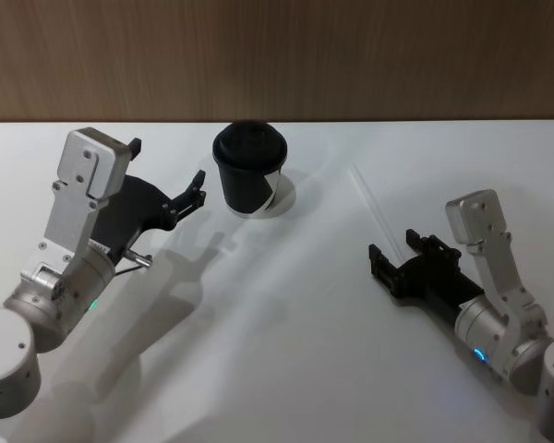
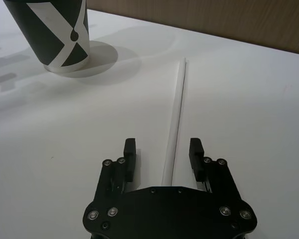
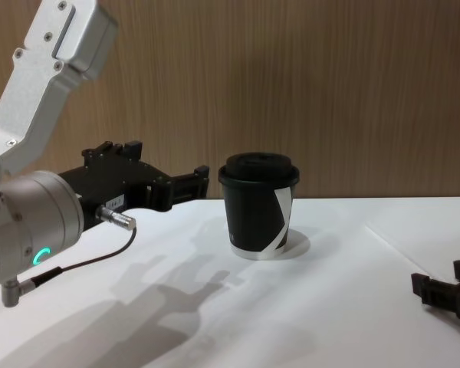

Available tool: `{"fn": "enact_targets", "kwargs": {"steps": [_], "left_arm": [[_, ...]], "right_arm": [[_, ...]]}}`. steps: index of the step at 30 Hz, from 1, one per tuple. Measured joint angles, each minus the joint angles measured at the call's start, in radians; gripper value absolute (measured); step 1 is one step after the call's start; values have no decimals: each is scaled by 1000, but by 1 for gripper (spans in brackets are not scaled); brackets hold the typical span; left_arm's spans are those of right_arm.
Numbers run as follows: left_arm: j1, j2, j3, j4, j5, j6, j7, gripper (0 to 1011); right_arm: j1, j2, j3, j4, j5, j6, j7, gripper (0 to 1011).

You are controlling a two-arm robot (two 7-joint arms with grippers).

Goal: Pick up the straw with one hand, pass it to the other hand, and insert it into the cup.

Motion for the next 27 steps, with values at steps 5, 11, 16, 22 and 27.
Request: {"fn": "enact_targets", "kwargs": {"steps": [5, 11, 16, 22, 27], "left_arm": [[0, 0, 0, 0, 0, 0, 0, 1001], [0, 0, 0, 0, 0, 0, 0, 1002], [0, 0, 0, 0, 0, 0, 0, 1002], [0, 0, 0, 0, 0, 0, 0, 1002], [0, 0, 0, 0, 0, 0, 0, 1001]], "right_arm": [[-1, 0, 0, 1, -1, 1, 1, 529], [-1, 0, 0, 1, -2, 2, 2, 306], [-1, 0, 0, 2, -3, 2, 2, 126], [-1, 0, 0, 2, -4, 3, 1, 35], [-1, -4, 4, 3, -6, -1, 1, 9]]}}
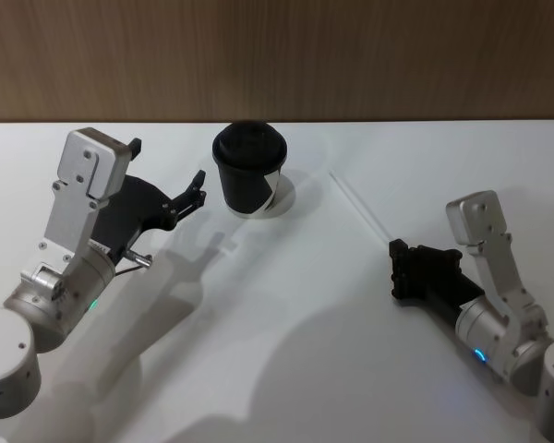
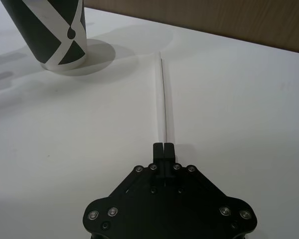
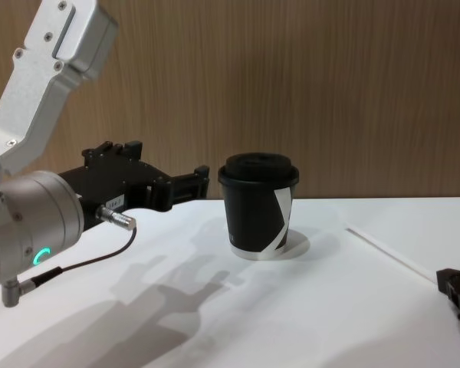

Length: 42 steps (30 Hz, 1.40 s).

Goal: Pick up the straw with one hand, pass it to the other hand, and insert it into the cup.

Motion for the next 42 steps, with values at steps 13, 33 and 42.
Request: {"fn": "enact_targets", "kwargs": {"steps": [13, 33, 42], "left_arm": [[0, 0, 0, 0, 0, 0, 0, 1002], [0, 0, 0, 0, 0, 0, 0, 1002], [0, 0, 0, 0, 0, 0, 0, 1001]], "right_arm": [[2, -10, 18, 16, -35, -114, -31, 6], [10, 10, 40, 36, -86, -409, -8, 6], [18, 31, 39, 46, -57, -549, 69, 6]]}}
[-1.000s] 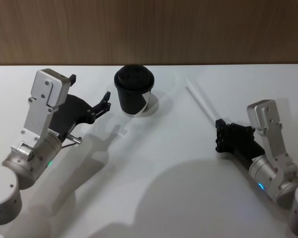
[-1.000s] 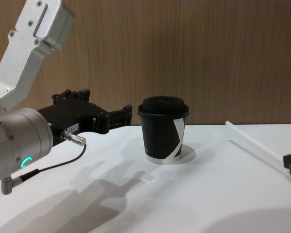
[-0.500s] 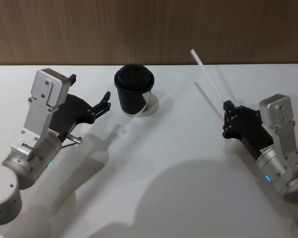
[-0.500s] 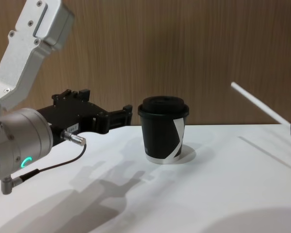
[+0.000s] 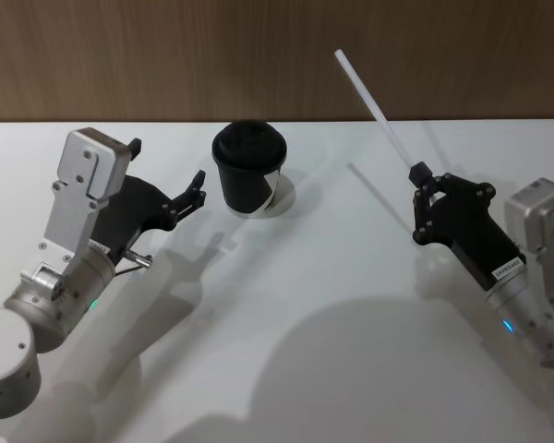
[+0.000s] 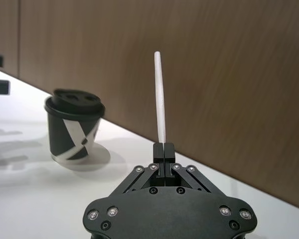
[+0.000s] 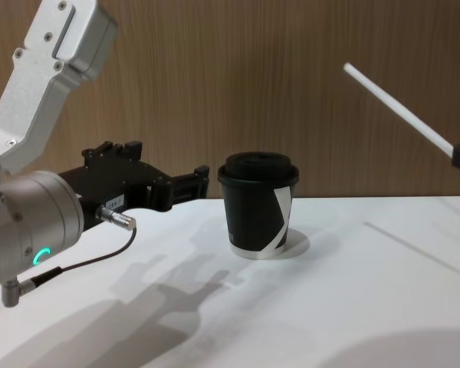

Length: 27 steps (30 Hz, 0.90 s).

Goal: Pick up the straw with one hand, pass it to the other hand, and insert it into the cup.

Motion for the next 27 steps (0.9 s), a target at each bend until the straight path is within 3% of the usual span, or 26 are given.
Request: {"fn": "enact_targets", "kwargs": {"steps": [12, 27], "left_arm": [[0, 0, 0, 0, 0, 0, 0, 1001], [-1, 0, -1, -3, -4, 0, -12, 1002]], "right_arm": [[16, 29, -21, 8, 96, -134, 148, 6], [25, 40, -39, 4, 173, -197, 255, 6]]}}
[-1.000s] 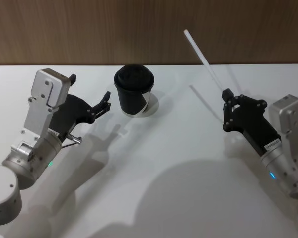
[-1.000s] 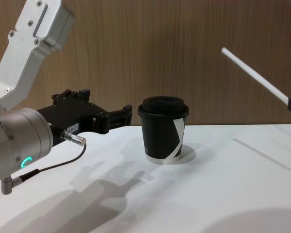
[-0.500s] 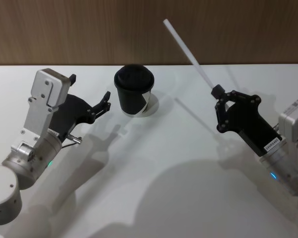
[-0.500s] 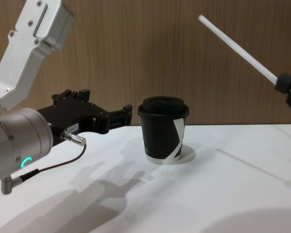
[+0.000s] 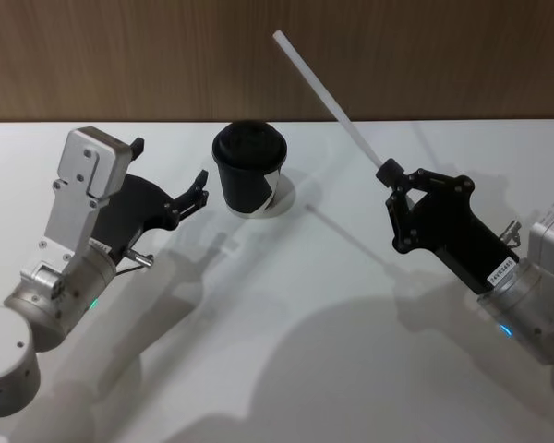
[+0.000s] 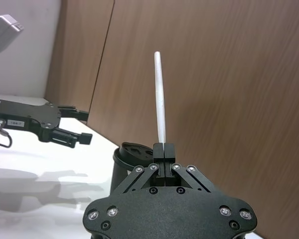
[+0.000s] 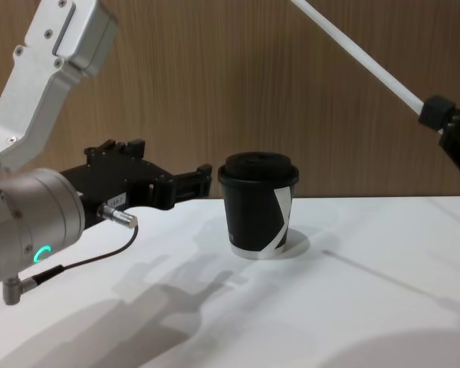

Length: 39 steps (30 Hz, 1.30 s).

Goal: Pick up the straw with one hand, pass it to the other hand, and insert it into the cup.

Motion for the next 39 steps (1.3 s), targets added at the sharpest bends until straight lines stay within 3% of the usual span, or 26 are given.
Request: {"fn": "enact_targets", "kwargs": {"steps": [8, 18, 33, 35, 39], "left_arm": [[-6, 7, -11, -14, -48, 4, -63, 1001], [-18, 10, -39, -35, -166, 22, -186, 1002], [-43, -8, -89, -38, -410, 76, -377, 1001], [-50, -16, -98, -32, -463, 92, -415, 1001], [-58, -25, -105, -24, -516, 109, -449, 1001]], "right_arm": [[2, 2, -4, -2, 16, -14, 22, 6], [3, 3, -6, -3, 26, -22, 36, 6], [3, 5, -8, -3, 33, -27, 44, 6], [3, 5, -8, -3, 33, -27, 45, 6], [3, 5, -8, -3, 33, -28, 45, 6]]}}
